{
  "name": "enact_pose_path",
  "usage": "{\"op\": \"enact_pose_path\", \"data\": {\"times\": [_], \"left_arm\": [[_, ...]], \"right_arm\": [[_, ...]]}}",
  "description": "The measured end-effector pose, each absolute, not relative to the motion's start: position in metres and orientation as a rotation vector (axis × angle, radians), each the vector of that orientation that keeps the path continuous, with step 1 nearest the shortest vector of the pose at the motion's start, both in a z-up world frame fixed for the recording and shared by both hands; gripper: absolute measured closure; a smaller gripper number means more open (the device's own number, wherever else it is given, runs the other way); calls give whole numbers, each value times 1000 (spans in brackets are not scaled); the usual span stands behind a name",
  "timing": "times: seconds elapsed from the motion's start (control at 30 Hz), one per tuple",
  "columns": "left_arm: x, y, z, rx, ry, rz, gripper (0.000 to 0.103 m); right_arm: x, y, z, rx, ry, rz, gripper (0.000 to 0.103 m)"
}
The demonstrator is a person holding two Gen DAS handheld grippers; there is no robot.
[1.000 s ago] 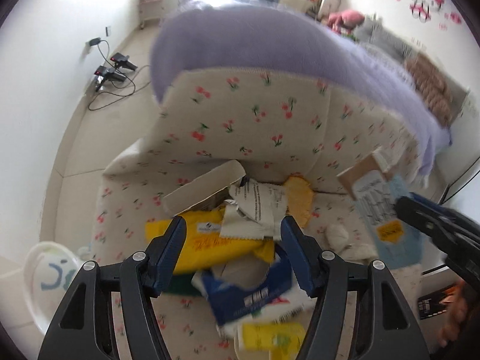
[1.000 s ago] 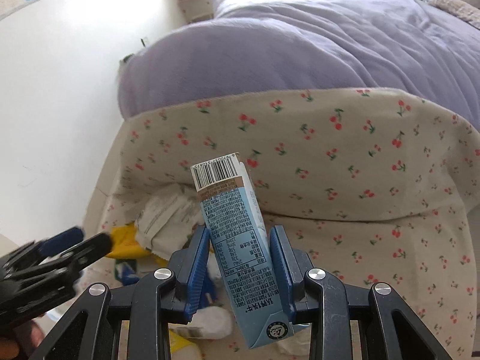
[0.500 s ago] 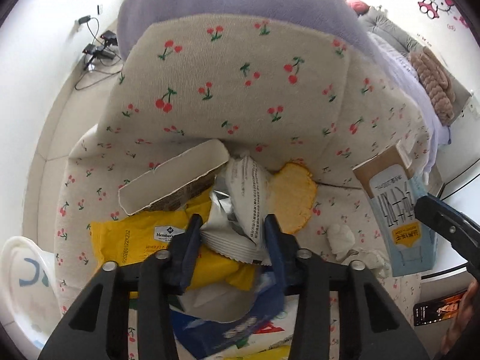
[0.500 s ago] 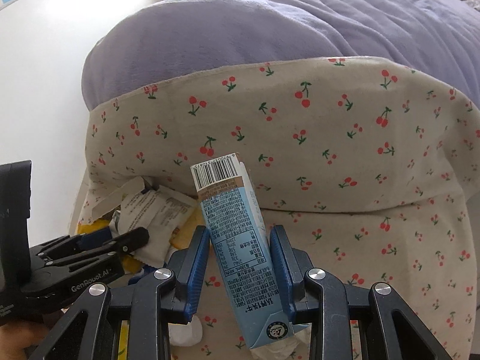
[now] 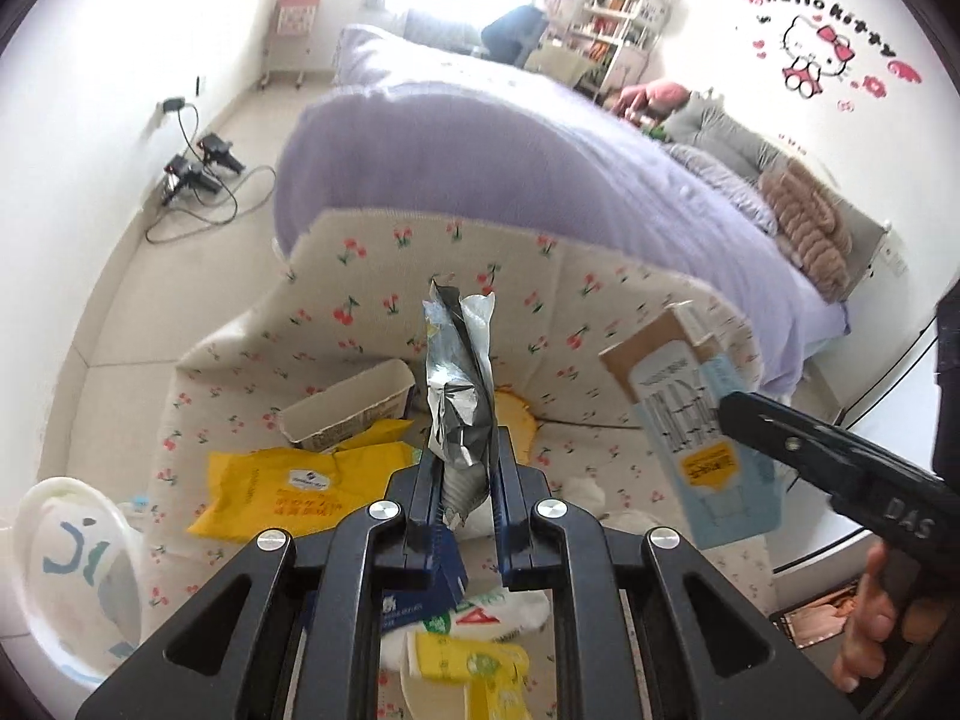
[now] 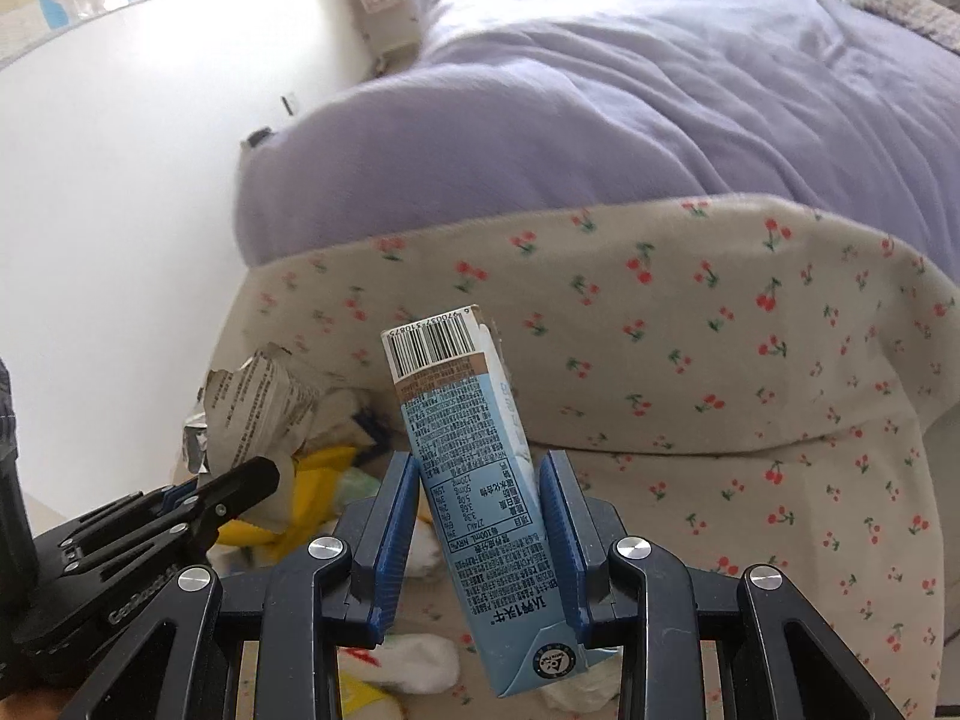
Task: Collect trash
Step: 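Grasp the crumpled silver-and-white paper with the left tool and lift it, then carry both items to the wastebasket and open both tools to drop them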
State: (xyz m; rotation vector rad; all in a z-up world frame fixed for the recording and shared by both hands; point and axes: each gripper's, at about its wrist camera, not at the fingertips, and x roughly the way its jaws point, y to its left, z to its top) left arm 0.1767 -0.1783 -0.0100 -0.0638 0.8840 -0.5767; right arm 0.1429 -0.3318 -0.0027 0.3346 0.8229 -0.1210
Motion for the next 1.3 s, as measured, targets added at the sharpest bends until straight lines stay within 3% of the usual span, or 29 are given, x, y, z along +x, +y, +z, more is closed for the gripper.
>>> {"op": "enact_pose_path", "data": {"times": [0.57, 0.9, 1.3], "left_arm": [[112, -46, 22, -126, 803, -441, 89], [112, 24, 7, -179, 814, -343, 88], [140, 104, -48, -236, 921, -226, 86]], "right_arm": [[122, -233, 24, 264, 764, 2, 66], [139, -167, 13, 234, 783, 91, 66], [175, -104, -27, 238, 852, 178, 66]]}}
